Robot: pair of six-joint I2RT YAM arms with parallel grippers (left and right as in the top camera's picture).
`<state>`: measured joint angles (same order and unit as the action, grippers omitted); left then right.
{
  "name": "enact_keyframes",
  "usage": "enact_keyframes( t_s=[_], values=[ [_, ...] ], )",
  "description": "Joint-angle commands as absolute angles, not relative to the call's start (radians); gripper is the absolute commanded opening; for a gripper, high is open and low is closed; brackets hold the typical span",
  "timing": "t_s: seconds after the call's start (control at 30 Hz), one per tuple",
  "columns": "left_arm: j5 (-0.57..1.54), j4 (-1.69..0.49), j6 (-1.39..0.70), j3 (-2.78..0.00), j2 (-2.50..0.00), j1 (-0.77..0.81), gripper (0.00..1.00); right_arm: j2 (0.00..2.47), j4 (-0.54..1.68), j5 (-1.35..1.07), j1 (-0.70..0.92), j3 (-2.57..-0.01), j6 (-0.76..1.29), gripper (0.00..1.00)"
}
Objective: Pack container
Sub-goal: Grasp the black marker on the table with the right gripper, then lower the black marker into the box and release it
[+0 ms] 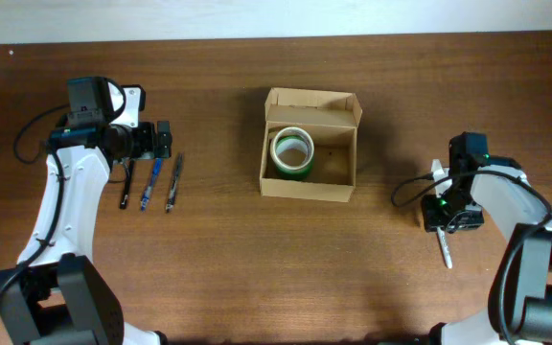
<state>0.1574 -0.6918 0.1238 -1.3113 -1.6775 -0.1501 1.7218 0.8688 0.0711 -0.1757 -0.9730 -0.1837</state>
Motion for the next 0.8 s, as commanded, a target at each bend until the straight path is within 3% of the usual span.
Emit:
enact_keyframes(
  t_s=[0.0, 0.2, 0.5, 0.77],
  values=[
    [0.161, -0.689, 0.141, -1.328, -1.685, -0.154, 0.99, 1.76, 0.882, 0.091, -0.178, -0.978, -0.183, 0.53],
    [0.161, -0.689, 0.141, -1.328, -1.685, -0.154, 0.99, 1.774, 0.875, 0.088, -0.178, -0.978, -0.149, 0.38],
    [0.161, -0.689, 0.141, -1.328, -1.685, -0.154, 0.99, 1.774, 0.847, 0.09, -0.178, -0.96, -0.141, 0.05],
    [0.161, -0.689, 0.141, -1.328, -1.685, -0.154, 0.99, 1.773, 0.884, -0.093, -0.175, -1.125, -0.109, 0.04]
  ],
)
